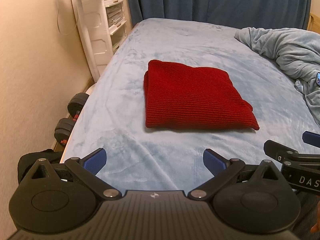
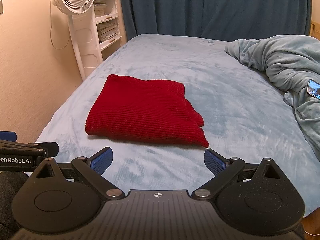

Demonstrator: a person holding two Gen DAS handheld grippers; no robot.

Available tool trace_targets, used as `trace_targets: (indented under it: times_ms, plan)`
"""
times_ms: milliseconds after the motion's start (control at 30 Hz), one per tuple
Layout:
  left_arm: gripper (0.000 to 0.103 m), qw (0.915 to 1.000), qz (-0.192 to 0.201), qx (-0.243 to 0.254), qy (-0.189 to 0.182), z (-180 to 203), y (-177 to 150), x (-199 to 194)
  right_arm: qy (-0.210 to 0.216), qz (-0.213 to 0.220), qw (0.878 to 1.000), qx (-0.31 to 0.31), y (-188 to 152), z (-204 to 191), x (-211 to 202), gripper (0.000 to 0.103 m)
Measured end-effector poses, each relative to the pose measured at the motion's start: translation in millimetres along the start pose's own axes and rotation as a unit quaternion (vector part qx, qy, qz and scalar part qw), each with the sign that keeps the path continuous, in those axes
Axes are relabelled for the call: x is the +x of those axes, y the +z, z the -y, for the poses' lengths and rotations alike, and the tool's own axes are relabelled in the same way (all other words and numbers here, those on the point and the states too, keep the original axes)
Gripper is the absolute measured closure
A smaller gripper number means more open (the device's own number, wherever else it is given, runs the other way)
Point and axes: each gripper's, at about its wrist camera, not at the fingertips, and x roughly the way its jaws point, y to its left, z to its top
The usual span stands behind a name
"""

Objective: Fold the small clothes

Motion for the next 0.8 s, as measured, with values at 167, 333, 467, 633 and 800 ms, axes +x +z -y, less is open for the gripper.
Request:
trace_targets:
  times_ms: [167,333,467,633,800]
  plan:
    - [0.0,1.0,0.0,0.0,0.001,-0.3,0.0,0.0,0.0,0.0,1.0,0.0,0.2,0.0,-0.1,0.005]
    - [0.0,1.0,0.0,0.0,0.002,-0.5,-0.2,0.3,0.0,0.0,1.0,0.0,0.5,0.0,0.1,0.005]
    - [0.0,1.0,0.0,0.001,0.001,-0.6,-0.8,0.1,0.0,0.0,1.0,0.0,-0.4,-0.9,-0.1,0.005]
    - [0.0,1.0,0.0,0.0,0.002,0.5,-0.6,0.1,0.001,-0.001,1.0,0.0,-1.5,-2.5,0.1,0.005]
    - [0.0,1.0,0.003,0.004,0.006,-0.5,-1.3,0.2,0.003,-0.002,1.0,-0.001,-3.3,-5.7,-0.2,0.005]
